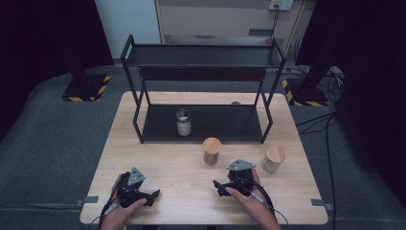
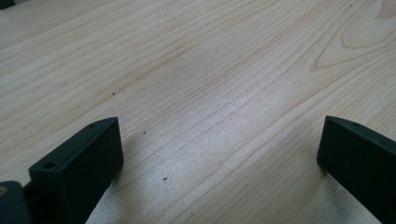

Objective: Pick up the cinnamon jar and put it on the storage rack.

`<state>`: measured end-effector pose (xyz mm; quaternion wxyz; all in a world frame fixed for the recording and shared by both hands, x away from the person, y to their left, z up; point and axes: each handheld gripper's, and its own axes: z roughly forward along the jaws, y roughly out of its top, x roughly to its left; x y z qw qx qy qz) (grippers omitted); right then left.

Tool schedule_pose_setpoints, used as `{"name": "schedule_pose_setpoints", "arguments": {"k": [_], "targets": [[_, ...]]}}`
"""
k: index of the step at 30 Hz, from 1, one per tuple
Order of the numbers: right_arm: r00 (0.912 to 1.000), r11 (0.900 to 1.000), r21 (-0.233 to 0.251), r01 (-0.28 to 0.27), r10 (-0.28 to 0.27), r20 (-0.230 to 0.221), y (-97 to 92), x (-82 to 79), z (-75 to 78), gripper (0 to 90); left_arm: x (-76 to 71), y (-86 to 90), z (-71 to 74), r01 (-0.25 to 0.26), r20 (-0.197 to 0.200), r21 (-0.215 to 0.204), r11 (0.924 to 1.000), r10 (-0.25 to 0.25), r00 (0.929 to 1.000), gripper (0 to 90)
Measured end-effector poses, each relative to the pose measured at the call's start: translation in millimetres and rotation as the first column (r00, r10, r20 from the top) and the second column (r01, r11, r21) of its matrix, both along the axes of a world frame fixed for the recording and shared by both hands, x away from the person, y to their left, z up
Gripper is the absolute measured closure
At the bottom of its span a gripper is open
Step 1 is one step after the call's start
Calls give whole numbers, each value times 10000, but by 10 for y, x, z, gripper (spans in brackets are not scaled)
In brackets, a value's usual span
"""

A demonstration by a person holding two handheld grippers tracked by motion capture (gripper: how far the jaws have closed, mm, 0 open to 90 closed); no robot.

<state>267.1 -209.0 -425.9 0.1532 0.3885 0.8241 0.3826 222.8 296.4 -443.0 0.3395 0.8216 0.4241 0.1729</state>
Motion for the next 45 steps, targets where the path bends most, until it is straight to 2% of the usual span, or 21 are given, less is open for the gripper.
{"name": "schedule_pose_setpoints", "arguments": {"k": [11, 20, 31, 45], "targets": [[9997, 9995, 231, 222, -223, 65, 52, 95, 21, 37, 0, 0, -1, 6, 11, 7, 10000, -6, 10000, 0], [9987, 9984, 513, 244, -266, 425, 123, 145, 29, 44, 0, 0, -1, 6, 11, 3, 10000, -6, 10000, 0], [9987, 9976, 592, 362, -383, 339, 194, 325, 22, 47, 1, 0, -1, -1, 8, 0, 10000, 1, 10000, 0], [9982, 9959, 797, 436, -467, 374, 291, 522, -63, 74, 11, -2, -1, -7, 4, 1, 10000, 7, 10000, 0]]}}
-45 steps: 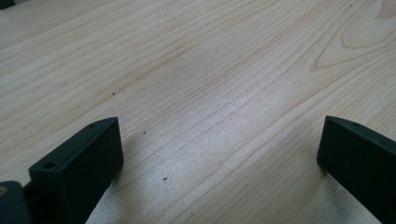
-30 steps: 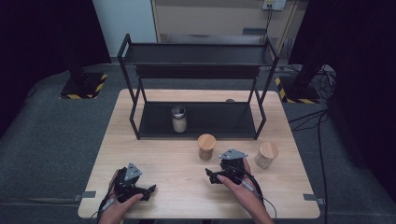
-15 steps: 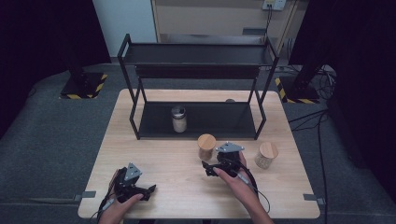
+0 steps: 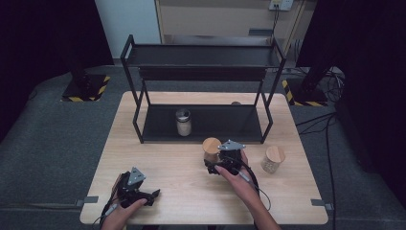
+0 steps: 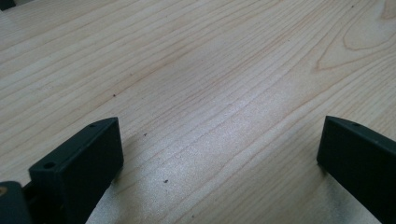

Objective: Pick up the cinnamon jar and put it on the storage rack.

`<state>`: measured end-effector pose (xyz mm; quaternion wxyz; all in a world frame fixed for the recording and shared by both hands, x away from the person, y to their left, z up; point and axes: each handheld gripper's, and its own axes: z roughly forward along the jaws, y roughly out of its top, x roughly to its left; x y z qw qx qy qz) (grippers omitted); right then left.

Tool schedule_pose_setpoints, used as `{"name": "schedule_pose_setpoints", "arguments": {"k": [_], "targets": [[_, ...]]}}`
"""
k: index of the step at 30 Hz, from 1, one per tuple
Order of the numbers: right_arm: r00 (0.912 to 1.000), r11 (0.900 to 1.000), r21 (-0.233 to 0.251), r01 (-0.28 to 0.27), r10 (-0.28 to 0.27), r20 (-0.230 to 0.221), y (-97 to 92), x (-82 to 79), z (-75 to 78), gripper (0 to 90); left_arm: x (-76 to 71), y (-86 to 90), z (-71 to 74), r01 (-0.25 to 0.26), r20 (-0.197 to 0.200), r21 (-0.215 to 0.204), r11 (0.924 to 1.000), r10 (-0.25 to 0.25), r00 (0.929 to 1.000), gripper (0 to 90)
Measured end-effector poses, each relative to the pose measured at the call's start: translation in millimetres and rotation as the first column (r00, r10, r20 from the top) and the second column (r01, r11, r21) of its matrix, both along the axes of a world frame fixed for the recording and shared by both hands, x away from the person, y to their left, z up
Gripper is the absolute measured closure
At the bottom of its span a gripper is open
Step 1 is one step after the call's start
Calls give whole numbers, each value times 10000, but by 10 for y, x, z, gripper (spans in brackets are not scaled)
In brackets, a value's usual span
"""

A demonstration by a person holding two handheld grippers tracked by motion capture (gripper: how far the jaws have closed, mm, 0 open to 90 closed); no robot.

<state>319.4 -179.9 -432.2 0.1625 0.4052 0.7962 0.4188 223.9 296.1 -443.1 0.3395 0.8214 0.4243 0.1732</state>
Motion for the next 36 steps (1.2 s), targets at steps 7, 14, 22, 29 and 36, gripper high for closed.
{"name": "schedule_pose_setpoints", "arguments": {"k": [7, 14, 22, 29, 36], "targets": [[9995, 9998, 187, 103, -108, 283, 55, 36, -22, 109, 0, 0, 0, -2, 2, -2, 10000, 2, 10000, 0], [9986, 9978, 516, 407, -423, 312, 68, 36, -67, 142, 0, -1, -1, -3, 5, 1, 10000, 3, 10000, 0], [9968, 9950, 766, 641, -674, 419, 114, 22, -114, 203, -2, -1, -1, -1, 18, 10, 10000, 1, 10000, 0], [9923, 9931, 671, 965, -1013, 716, 206, -36, -144, 233, -2, -1, -2, -5, 17, 3, 10000, 5, 10000, 0], [9889, 9923, 586, 1094, -1146, 942, 230, -72, -122, 254, -1, -1, -1, -2, 12, 4, 10000, 2, 10000, 0]]}}
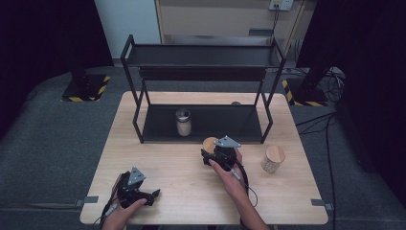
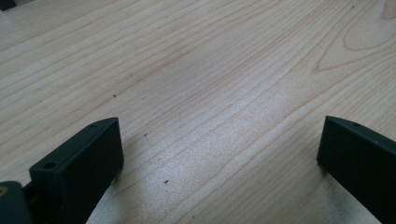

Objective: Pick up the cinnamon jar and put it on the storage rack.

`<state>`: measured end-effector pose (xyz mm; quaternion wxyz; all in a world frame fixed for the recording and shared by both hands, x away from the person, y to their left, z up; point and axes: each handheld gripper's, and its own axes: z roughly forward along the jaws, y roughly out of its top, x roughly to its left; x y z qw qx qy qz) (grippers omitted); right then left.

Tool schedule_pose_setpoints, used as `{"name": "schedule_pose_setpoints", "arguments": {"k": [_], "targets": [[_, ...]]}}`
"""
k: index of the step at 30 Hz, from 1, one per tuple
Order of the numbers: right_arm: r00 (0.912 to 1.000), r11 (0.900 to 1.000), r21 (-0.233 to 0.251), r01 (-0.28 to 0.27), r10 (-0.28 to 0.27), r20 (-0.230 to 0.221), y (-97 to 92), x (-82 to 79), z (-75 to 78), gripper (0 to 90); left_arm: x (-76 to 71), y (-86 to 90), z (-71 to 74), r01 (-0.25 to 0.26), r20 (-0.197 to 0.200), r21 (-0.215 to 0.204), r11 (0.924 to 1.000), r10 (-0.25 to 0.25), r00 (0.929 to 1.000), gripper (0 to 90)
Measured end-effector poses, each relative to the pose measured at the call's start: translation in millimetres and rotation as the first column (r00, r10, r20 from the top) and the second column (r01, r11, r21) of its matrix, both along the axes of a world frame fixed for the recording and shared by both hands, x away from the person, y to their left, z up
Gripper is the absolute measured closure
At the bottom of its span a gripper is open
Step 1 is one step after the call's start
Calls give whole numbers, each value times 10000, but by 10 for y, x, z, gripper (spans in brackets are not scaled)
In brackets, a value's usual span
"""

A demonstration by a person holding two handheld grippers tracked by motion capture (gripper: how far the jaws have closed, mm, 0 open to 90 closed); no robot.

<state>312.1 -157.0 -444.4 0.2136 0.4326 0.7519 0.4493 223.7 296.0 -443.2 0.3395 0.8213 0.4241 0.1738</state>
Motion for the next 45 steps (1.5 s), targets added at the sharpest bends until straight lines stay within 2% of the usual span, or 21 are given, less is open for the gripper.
{"name": "schedule_pose_setpoints", "arguments": {"k": [7, 24, 45], "targets": [[9995, 9999, 51, 148, -149, 265, -26, -59, 87, 255, 0, 0, 0, -1, 0, -2, 10000, 1, 10000, 0], [9989, 9999, -47, 132, -130, 442, 16, -79, 281, 256, 0, 0, 0, -5, -4, -1, 10000, 5, 10000, 0], [9976, 9996, -18, 267, -265, 641, 44, -10, 485, 256, 0, -1, 0, -7, -6, -2, 10000, 7, 10000, 0]]}}
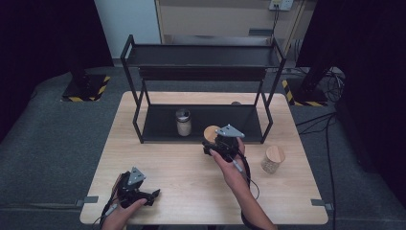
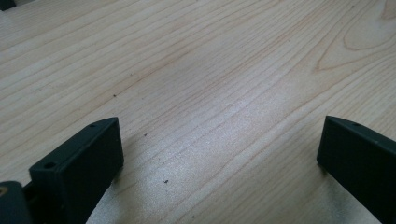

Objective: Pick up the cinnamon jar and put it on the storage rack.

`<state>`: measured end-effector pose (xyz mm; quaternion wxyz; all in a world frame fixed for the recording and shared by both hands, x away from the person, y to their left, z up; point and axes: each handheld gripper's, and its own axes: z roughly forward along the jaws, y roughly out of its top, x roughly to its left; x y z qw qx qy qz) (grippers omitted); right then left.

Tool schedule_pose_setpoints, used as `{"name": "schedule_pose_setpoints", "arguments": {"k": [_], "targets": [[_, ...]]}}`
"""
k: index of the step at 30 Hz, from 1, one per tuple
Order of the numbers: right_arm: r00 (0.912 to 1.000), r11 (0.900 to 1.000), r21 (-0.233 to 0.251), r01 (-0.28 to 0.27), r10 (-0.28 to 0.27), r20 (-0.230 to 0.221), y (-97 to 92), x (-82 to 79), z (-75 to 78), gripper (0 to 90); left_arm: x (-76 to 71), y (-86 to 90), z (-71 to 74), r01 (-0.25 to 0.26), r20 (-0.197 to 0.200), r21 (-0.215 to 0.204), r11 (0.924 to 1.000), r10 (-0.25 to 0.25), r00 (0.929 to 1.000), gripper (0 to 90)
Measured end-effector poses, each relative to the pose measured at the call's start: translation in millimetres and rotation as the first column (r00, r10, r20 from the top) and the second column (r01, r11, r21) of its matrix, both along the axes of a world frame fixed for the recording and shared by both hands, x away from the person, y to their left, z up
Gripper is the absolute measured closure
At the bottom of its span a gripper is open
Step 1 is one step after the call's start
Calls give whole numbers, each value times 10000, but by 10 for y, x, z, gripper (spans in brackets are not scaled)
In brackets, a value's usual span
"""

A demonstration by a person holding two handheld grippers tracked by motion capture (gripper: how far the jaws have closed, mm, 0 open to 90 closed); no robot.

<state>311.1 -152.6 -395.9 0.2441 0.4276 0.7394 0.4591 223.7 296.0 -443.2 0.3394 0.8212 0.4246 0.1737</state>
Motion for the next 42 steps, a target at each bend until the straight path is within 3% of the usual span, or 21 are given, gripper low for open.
{"name": "schedule_pose_setpoints", "arguments": {"k": [42], "targets": [[9991, 9990, 50, 434, -434, 4, 87, 399, 108, 256, 0, 1, -1, 3, 1, -4, 10000, -3, 10000, 0]]}}
